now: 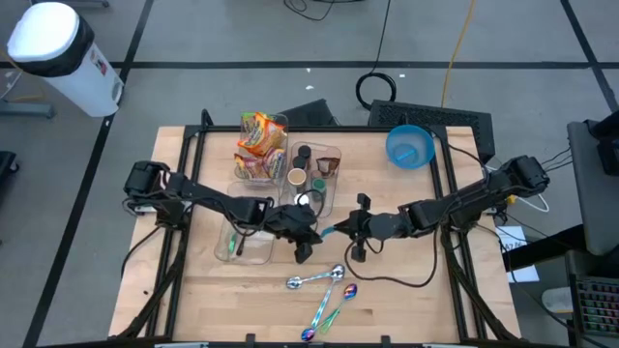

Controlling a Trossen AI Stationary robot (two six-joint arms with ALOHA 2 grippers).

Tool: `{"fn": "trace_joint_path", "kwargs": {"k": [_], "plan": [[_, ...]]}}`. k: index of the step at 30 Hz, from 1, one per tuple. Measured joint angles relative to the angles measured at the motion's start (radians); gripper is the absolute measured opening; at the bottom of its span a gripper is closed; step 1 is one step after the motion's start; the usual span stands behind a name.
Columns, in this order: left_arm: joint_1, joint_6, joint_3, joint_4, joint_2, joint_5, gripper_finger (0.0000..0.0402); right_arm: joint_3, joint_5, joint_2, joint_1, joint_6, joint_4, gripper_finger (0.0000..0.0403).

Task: Pick & Place Food Item
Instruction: Put the blue spoon into the bottom transparent bin

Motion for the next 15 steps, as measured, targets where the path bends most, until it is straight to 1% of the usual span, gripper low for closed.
{"fn": "trace_joint_path", "kwargs": {"k": [3,6,8,11,15], "plan": [[0.009,0.026,-0.002,0.001,-0.025,0.001,0.0023,0.001,-0.001,-0.002,0.002,-0.002,0.007,0.0032],[-0.006,0.066,0.003,0.013,-0.076,-0.037,0.0022,-0.002,-0.017,-0.026,0.007,0.0,-0.033,0.0066],[-0.024,0.091,0.004,-0.009,-0.114,-0.074,0.0022,-0.001,-0.033,-0.054,0.008,0.008,-0.047,0.0088],[-0.065,0.121,0.001,-0.069,-0.177,-0.144,0.0022,-0.001,-0.061,-0.113,0.016,0.062,-0.11,0.0114],[-0.133,0.114,-0.043,-0.102,-0.292,-0.287,0.0022,-0.005,-0.057,-0.164,0.04,0.123,-0.16,0.0133]]}}
